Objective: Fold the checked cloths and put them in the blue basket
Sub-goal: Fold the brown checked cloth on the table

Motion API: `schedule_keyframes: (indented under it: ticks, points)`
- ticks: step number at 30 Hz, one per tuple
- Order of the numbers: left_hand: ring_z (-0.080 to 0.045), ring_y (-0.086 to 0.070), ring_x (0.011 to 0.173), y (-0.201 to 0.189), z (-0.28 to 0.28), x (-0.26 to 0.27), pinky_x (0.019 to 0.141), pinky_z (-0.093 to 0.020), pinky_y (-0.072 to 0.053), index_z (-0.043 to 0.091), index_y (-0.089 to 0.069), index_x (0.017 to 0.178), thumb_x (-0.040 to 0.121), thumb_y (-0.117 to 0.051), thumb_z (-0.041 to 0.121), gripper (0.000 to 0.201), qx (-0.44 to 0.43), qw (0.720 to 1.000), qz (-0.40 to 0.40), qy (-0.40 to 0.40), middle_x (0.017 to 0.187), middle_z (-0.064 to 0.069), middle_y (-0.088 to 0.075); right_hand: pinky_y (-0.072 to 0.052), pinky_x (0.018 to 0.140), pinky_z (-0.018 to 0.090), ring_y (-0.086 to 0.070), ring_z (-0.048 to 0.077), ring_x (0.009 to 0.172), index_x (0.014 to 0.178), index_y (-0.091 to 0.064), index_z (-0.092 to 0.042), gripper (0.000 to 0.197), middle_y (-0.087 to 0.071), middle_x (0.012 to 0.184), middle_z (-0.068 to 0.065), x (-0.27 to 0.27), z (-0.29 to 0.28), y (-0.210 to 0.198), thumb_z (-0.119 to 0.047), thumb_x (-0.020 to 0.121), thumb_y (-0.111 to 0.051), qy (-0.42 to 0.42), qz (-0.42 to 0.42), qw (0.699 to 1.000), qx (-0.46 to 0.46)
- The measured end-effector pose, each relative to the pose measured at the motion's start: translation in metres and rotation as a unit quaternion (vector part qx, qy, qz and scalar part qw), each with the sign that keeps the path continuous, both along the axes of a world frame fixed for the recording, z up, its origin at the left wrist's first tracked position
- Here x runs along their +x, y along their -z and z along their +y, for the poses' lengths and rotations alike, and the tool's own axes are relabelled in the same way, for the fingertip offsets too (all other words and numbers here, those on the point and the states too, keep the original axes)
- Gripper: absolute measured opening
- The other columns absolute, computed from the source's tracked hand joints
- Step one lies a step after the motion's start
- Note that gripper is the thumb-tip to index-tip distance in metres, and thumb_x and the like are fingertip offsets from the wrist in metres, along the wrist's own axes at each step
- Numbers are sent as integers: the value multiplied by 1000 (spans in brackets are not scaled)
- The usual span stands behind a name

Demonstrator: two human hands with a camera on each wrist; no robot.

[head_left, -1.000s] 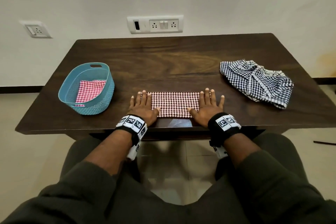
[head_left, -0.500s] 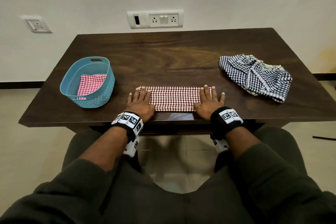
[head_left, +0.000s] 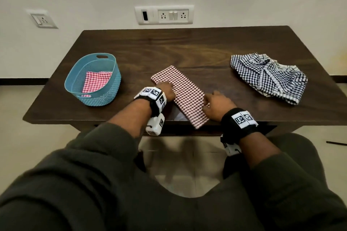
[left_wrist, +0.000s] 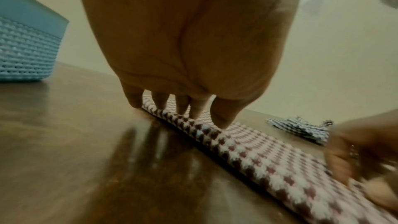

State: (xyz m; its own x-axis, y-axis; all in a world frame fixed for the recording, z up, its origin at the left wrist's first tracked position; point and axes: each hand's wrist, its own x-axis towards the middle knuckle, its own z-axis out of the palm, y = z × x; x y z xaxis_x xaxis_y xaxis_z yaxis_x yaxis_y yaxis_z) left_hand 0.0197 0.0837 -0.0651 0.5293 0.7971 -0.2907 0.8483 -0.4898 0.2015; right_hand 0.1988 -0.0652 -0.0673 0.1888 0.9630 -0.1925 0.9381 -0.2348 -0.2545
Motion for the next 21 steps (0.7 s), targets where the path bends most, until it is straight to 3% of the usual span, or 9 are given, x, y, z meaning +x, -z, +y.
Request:
schedule_keyframes:
  ticks: [2,5,8,11,13,17,21]
  points:
    - [-32,-41,135,-6,6,0,114,-40,-33,11,-49,140,91,-54,17,50,-2,1000,-24,18,147,-11,-45,-49,80,33,-64,31,98,102,-67,-13,25,-68,105,13,-9,-3,-4,-29,90,-52,-51,61,997,-4]
    - [-24,-42,138,-16,-4,-14,116,-32,-30,18,-49,143,88,-57,6,56,16,993,-107,55,150,-5,-45,-53,81,35,-65,24,91,101,-72,-17,23,-71,102,8,-15,-1,-8,-23,92,-52,-69,117,991,21]
    - [-22,-40,140,-10,-34,-37,118,-34,-28,22,-56,138,86,-66,14,53,18,983,-148,109,151,-4,-43,-48,98,35,-60,22,113,115,-69,-21,36,-65,122,5,-7,6,-2,-6,86,-55,-83,112,984,108]
    - [-24,-20,149,9,-71,-49,121,-43,-21,30,-38,149,81,-64,11,76,-25,986,-53,156,162,-2,-23,-27,119,37,-32,18,145,140,-52,-27,68,-40,155,-2,-4,9,9,5,81,-58,-154,69,986,7]
    - [-24,-12,151,23,-84,-51,122,-45,-16,32,-26,154,79,-64,13,87,-5,987,-7,161,165,-1,-13,-20,122,39,-19,16,150,147,-42,-31,78,-24,162,-7,-6,8,13,7,80,-58,-177,30,982,-56]
    - [-24,-22,149,25,-91,-53,121,-43,-19,36,-33,151,88,-56,14,70,50,986,-62,144,162,0,-24,-13,120,39,-13,15,151,152,-31,-37,83,-14,164,-12,-7,3,13,1,84,-60,-177,14,980,-87]
    - [-17,-47,132,20,-88,-63,113,-37,-35,37,-56,134,94,-48,18,45,-20,970,-211,120,144,3,-53,-17,122,38,-14,22,151,152,-27,-41,86,-19,163,-6,-1,-9,9,-14,82,-70,-172,65,979,-86]
